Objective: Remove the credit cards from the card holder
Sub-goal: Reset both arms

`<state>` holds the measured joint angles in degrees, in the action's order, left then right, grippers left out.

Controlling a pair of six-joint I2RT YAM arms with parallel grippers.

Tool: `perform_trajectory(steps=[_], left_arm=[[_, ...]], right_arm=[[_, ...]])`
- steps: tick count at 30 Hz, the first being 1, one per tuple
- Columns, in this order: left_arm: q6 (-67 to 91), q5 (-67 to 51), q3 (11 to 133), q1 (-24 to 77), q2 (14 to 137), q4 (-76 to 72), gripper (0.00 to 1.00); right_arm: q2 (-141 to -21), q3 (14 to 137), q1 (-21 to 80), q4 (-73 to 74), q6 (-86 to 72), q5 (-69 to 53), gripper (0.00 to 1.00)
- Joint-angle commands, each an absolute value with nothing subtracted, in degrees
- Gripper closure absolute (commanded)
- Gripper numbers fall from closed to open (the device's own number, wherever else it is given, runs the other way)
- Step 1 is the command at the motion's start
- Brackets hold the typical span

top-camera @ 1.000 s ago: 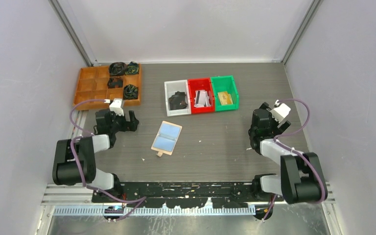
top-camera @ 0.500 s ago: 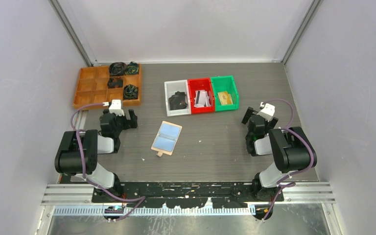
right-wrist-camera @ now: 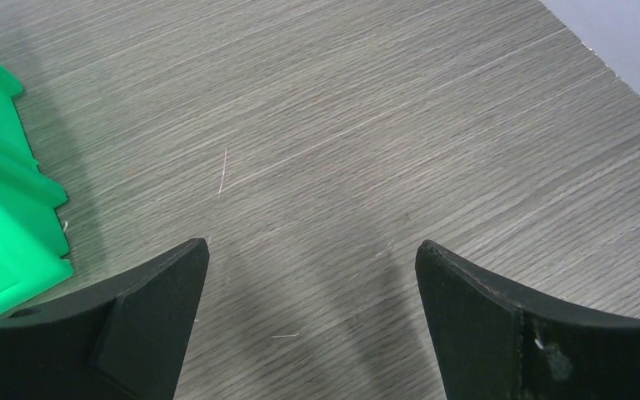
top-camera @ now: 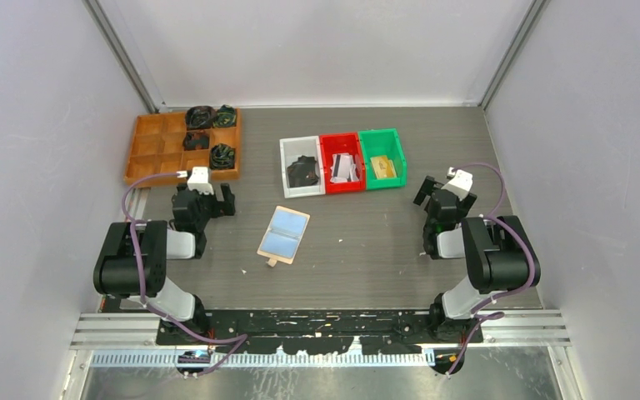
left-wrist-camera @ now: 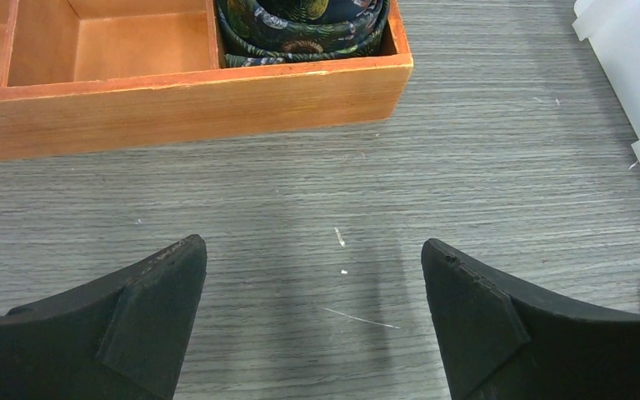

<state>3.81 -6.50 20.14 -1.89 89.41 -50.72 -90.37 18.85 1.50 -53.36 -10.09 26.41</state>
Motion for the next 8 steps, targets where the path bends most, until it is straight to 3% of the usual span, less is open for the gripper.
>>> perform_trajectory(steps=[1,8], left_arm=[[2.5,-5.4,21.1,-1.8,88.8,-53.4,0.01],[2.1,-4.7,21.5,-1.2,88.8,-52.7,0.0]], right_arm=[[-88.9,19.7,1.6,-55.3,-10.2,26.2,0.01],[-88.9,19.7,1.5,-55.3,-10.2,26.2,0.01]])
